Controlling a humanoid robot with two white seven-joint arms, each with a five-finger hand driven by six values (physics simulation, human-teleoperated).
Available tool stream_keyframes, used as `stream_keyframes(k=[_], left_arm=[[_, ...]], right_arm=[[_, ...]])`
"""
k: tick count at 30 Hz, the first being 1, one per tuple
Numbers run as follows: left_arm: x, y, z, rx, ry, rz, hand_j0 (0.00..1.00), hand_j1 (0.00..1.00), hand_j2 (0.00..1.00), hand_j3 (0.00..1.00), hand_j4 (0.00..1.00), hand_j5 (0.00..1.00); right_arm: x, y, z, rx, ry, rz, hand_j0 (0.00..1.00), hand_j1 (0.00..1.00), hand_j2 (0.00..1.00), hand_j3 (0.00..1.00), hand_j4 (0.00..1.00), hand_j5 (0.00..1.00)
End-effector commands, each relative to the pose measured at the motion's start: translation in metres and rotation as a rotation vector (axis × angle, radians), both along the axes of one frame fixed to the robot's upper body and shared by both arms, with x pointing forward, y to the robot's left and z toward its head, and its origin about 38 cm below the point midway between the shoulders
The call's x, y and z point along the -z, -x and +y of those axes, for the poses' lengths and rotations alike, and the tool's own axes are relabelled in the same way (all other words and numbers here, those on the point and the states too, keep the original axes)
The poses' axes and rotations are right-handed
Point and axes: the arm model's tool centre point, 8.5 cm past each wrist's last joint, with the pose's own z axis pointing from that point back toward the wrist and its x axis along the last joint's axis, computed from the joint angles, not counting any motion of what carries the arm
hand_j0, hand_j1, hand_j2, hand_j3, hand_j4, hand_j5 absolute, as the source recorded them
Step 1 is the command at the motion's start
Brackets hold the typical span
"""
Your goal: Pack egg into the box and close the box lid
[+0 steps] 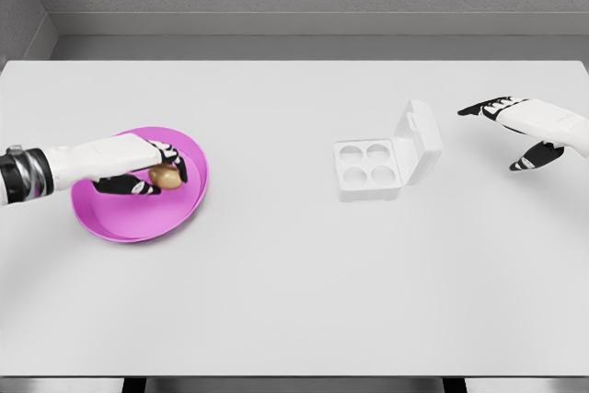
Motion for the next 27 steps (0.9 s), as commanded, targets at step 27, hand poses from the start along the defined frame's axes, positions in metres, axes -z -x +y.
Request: stream_keyframes(k=[27], left_arm=[[-0.029,-0.009,-0.085,0.129,0.170,-0.120,0.36,0.36,0.36,0.36,0.36,0.36]], right_arm=[[-0.001,0.000,0.001,0.001,-0.007,-0.002,1.00,1.00,1.00,1.00,1.00,1.00]])
